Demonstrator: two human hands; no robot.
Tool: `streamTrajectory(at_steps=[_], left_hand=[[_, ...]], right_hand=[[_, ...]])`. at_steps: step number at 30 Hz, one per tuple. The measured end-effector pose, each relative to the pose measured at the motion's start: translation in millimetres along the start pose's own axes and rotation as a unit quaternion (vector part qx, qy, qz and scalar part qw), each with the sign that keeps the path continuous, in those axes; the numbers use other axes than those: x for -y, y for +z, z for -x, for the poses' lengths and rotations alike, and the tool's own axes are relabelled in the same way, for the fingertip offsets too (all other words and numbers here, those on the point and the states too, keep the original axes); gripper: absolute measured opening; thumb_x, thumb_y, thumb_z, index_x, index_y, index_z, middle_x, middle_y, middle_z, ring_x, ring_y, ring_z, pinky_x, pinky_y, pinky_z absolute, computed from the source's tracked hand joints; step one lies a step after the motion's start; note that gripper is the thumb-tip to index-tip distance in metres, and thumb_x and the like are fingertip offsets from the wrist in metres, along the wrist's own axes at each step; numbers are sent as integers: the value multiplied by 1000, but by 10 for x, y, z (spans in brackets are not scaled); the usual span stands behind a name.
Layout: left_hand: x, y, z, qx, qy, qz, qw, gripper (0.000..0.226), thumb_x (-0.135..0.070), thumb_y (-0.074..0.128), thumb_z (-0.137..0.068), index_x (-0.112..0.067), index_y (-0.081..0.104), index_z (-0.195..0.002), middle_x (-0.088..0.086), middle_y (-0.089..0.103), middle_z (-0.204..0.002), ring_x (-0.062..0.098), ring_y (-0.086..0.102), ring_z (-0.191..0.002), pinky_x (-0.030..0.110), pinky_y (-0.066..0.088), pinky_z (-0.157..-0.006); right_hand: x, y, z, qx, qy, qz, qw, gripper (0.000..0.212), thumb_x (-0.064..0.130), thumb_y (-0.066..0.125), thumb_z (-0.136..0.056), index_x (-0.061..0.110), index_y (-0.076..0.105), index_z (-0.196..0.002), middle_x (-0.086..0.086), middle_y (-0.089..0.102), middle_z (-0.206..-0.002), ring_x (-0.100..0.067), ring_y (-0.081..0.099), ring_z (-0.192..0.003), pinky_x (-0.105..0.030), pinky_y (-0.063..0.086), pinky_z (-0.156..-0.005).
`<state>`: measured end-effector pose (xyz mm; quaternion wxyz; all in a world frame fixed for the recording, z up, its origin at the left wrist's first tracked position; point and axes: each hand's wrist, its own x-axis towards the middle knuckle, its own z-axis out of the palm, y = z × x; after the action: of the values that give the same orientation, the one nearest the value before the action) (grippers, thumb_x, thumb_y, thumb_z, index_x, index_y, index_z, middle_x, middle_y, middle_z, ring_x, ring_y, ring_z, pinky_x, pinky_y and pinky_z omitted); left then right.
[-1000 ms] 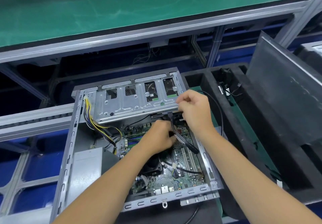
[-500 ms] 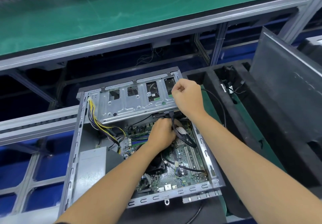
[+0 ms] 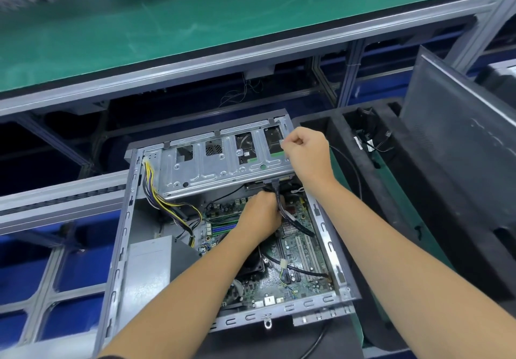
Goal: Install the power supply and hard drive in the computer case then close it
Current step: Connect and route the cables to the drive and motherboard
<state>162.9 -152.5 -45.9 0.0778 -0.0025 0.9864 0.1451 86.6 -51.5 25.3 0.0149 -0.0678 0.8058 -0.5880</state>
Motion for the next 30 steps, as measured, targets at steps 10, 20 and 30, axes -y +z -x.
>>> streamTrajectory(at_steps=[10,20,30], left_hand=[[-104,-6,5,21,76,-152,985,17,-1,52,-80,-13,42,-75,17,61,-83,35,58,-80,35,33,-59],[-31,-7,-19,-15,18,-6,1000,18,-5,56,-80,-5,43,-67,8,37,-57,30,39,-58,33,28,-53],[41,18,-110,31,-30,116,992,35,3,57,-78,-18,74,-99,5,71,-103,25,64,-96,29,50,-78]], right_hand=[[-21,17,-26,15,-20,19,1000,20,-3,56,-83,9,62,-68,4,56,-62,-6,49,-62,-9,39,-54],[-39,19,-44,12,-25,7,1000,29,-2,58,-82,17,58,-60,7,54,-58,-3,47,-57,-8,38,-53],[-45,28,-60,3,-12,0,1000,21,-2,57,-84,6,61,-65,1,55,-60,-8,48,-60,-13,41,-55]])
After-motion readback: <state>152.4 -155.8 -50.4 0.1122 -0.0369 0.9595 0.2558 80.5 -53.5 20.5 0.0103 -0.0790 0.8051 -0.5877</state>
